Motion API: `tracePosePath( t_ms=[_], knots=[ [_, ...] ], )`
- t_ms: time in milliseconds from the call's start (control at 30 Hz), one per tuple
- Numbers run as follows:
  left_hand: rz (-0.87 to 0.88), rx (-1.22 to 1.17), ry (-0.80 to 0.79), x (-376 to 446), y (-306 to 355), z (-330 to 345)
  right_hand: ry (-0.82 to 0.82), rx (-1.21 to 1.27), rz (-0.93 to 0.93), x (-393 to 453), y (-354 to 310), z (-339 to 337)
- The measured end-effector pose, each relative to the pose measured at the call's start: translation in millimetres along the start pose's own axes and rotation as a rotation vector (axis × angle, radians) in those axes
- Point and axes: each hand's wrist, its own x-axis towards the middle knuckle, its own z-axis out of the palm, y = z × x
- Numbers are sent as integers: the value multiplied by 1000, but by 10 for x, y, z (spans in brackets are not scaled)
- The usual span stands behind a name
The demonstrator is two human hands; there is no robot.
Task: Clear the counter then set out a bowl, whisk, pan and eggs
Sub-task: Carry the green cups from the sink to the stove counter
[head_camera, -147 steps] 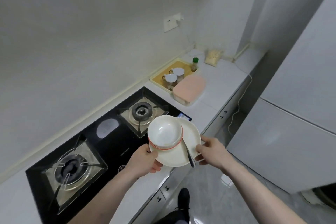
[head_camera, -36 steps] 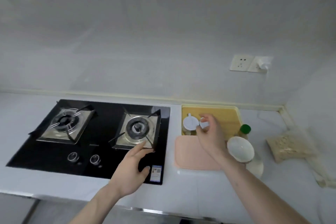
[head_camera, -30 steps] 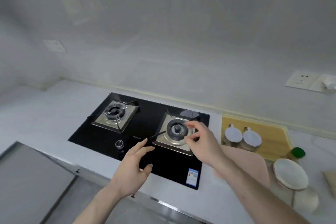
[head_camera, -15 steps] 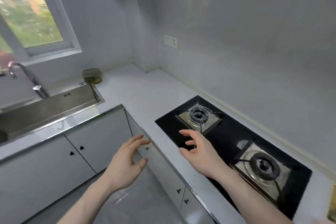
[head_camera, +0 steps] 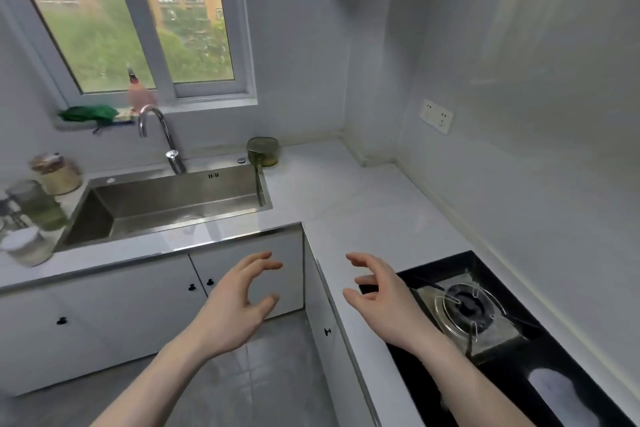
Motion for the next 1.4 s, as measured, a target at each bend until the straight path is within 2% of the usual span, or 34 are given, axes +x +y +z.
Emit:
tracePosePath(
  t_ms=[167,433,800,1000,1200,1400],
  knots=[
    [-89,-21,96,290,-202,-121,-90,10,-16,731,-55,-17],
    [-218,-10,171,674,-740,-535,-252,7,-31,1647,-257,467],
    [-215,-27,169,1658,-1808,-1276,-260,-7,37,3038,-577,1260],
    [-239,-2,103,2118,-2275,-1701,-247,-27,67,3701,-694,1686],
    [-250,-35,87,2637,-2653,-1917,-275,-22,135,4467,-633,1940],
    [-343,-21,106,3239,-3006,-2034,-302,-10,172,5454,-560,2113]
  ],
)
